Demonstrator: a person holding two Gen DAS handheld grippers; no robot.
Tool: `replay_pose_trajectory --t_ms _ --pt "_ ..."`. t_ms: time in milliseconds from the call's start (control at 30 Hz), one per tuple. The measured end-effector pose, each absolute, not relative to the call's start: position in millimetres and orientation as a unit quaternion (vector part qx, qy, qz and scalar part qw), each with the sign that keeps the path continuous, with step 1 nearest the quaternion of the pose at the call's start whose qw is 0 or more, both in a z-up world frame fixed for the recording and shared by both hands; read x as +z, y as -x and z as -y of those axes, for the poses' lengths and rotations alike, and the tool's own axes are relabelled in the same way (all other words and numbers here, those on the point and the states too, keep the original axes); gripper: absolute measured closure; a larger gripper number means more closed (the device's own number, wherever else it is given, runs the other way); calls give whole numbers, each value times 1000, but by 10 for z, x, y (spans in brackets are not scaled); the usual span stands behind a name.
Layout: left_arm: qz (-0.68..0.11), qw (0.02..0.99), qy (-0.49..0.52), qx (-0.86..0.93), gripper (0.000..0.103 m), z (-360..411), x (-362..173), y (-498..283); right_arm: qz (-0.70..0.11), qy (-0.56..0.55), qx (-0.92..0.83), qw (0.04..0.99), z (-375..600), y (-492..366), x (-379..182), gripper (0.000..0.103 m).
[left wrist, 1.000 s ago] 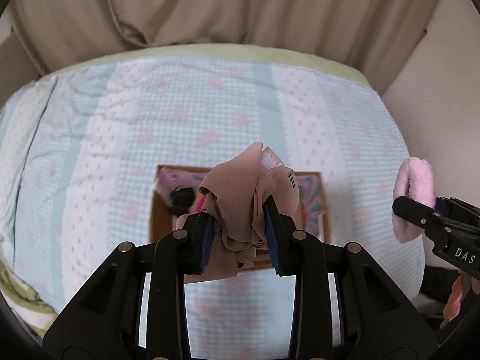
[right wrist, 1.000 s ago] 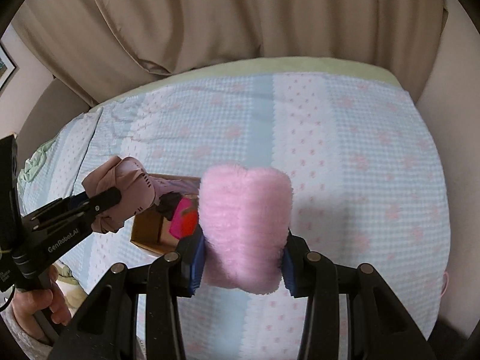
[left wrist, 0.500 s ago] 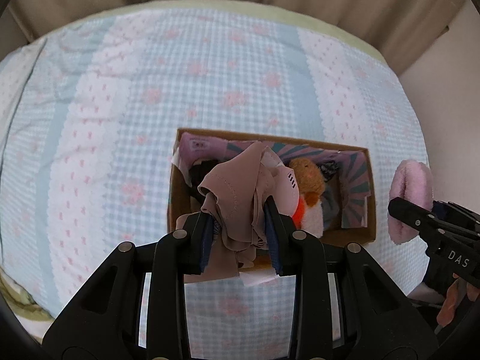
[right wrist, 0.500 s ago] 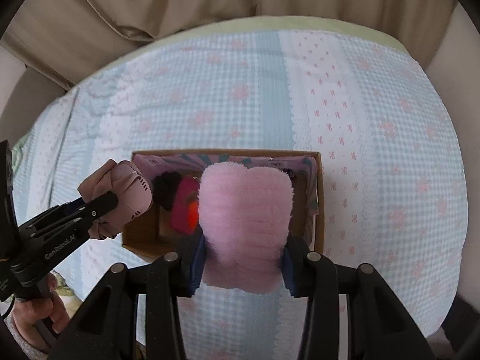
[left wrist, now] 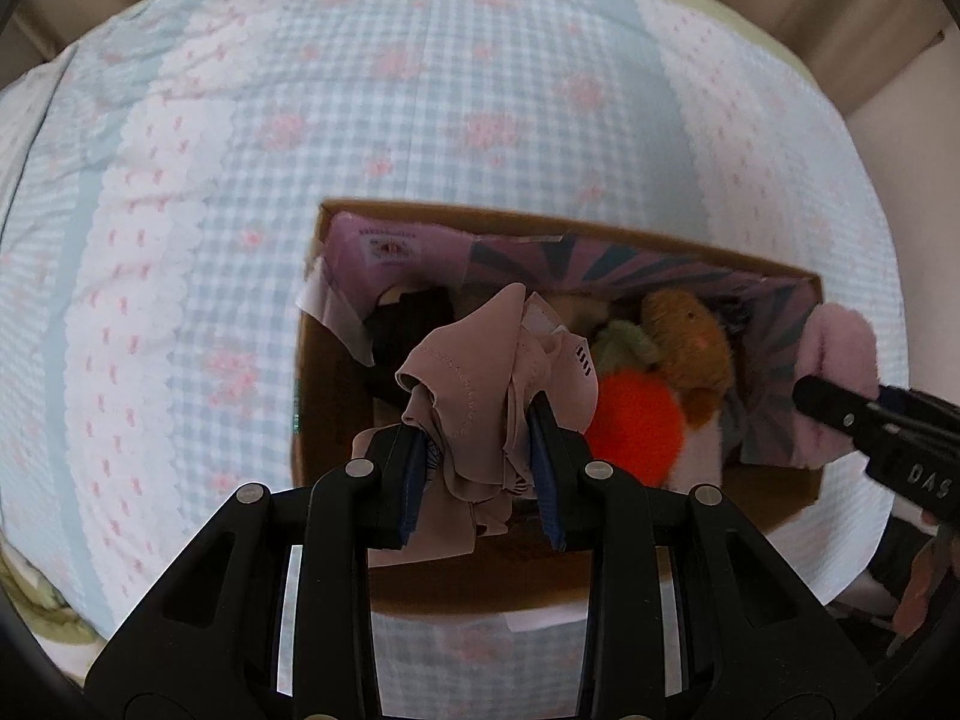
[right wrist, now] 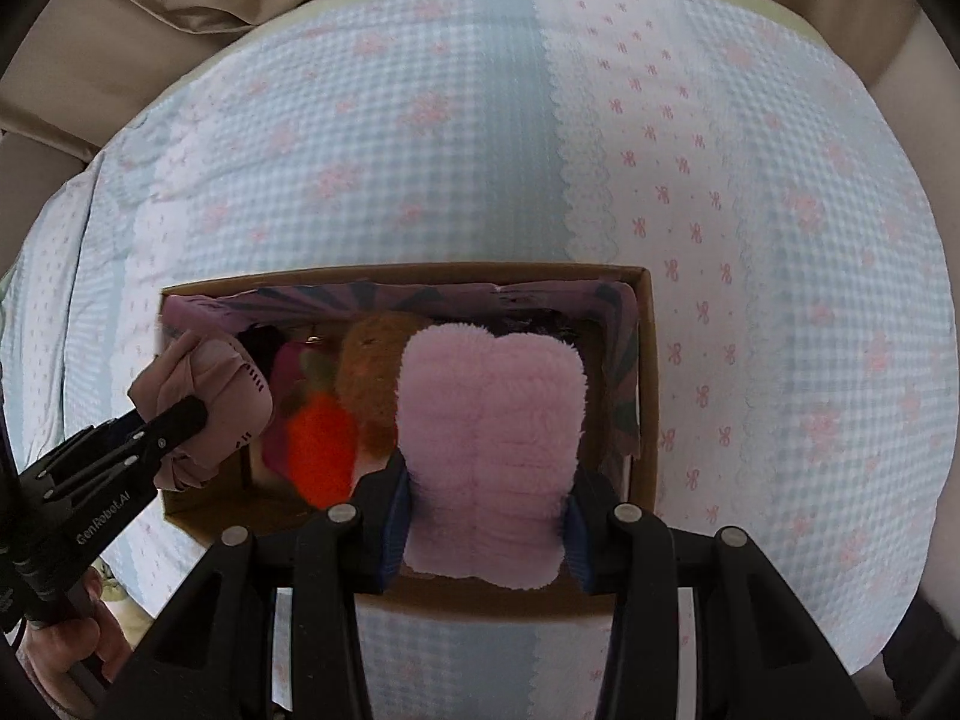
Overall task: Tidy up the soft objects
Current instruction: 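Lower both items into the box and open both tools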
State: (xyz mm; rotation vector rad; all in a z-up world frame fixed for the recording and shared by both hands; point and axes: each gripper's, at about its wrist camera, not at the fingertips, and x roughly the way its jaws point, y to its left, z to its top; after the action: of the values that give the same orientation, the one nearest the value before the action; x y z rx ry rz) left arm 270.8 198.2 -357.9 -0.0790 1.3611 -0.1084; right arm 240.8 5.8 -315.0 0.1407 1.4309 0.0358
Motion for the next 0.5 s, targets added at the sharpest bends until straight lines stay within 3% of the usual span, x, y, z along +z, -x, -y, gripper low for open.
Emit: replay_pose_trajectory --t_ms 100,167,200,233,267,333,367,500 --pt "-636 769 37 -46 75 -1970 -3673 -2697 -660 -76 18 747 -10 -2441 -3236 64" --pt "-630 774 32 -46 68 -1939 -3664 -2686 -657 -83 17 749 22 -2469 -3265 63" --pt "-627 777 26 -50 46 -1916 -3656 -2679 -656 -86 18 749 28 -2485 -3279 60" --pt "-624 779 21 -50 11 -1898 -3652 -2674 -658 -90 22 748 33 -2507 -3302 54" --pt "-620 783 13 -46 0 -1879 -3640 -2661 -659 -92 24 746 37 -2528 -3320 48" --pt "-610 791 11 -49 0 -1867 -3591 -2630 -657 -88 24 748 29 -2542 -3317 8" --pt "-609 791 10 -53 0 -1859 -3578 -2619 -654 -85 24 752 25 -2543 -3304 2" --pt "-611 790 4 -52 0 -1833 -3565 -2559 -645 -87 24 759 43 -2496 -3258 1"
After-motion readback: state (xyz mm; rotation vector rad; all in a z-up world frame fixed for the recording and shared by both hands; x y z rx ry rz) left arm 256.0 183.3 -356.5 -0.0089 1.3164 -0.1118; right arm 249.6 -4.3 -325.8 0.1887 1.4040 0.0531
